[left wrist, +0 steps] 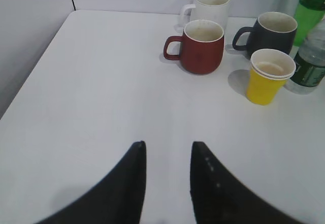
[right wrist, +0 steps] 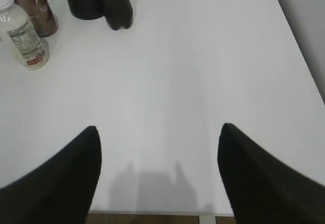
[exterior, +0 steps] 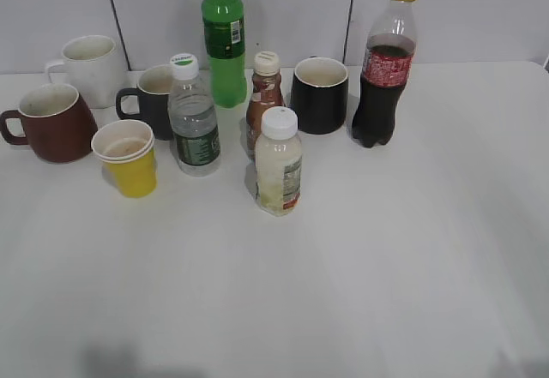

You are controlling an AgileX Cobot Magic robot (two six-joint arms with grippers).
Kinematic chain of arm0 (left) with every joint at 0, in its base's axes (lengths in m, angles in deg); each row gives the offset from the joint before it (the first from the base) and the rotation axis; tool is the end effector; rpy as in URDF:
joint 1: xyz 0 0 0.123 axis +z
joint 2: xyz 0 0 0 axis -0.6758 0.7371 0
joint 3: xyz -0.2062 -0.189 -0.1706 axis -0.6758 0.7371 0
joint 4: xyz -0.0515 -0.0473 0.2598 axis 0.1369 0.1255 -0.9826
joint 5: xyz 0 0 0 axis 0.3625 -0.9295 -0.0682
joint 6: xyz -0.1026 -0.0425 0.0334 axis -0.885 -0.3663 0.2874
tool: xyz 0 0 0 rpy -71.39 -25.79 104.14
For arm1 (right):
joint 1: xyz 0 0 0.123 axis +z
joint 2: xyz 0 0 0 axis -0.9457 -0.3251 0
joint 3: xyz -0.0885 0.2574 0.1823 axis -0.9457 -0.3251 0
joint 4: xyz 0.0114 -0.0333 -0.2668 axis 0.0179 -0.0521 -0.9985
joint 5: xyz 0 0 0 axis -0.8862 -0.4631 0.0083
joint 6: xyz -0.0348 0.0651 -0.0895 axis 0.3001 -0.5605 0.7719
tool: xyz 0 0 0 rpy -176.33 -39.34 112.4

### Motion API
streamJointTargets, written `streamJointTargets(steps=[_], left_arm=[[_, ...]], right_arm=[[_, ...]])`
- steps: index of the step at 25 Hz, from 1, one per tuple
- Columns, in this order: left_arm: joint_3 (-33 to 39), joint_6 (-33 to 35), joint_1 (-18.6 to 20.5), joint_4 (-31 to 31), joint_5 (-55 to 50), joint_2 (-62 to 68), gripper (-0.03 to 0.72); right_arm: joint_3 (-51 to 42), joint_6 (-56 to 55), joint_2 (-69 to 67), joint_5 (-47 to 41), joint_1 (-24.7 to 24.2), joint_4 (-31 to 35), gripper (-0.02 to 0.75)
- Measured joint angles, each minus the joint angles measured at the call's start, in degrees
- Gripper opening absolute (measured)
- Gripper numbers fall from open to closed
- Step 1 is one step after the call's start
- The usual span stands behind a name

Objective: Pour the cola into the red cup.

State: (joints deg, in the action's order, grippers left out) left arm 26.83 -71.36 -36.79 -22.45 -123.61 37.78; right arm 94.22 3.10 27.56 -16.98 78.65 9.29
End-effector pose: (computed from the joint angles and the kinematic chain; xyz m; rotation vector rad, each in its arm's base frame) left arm -0.0152 0.0000 0.2864 -0.1752 1.9862 0.0348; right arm -0.0120 -0.0005 0.2807 -0.1229 1.9987 0.1057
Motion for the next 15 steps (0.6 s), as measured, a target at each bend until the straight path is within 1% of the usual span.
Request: streamJointTargets(steps=[15], left_arm=[[0.00,0.00,0.00,0.00,0.00,0.00,0.233]], right_arm=[[0.00,0.00,0.00,-0.05,0.00,0.04,0.533]])
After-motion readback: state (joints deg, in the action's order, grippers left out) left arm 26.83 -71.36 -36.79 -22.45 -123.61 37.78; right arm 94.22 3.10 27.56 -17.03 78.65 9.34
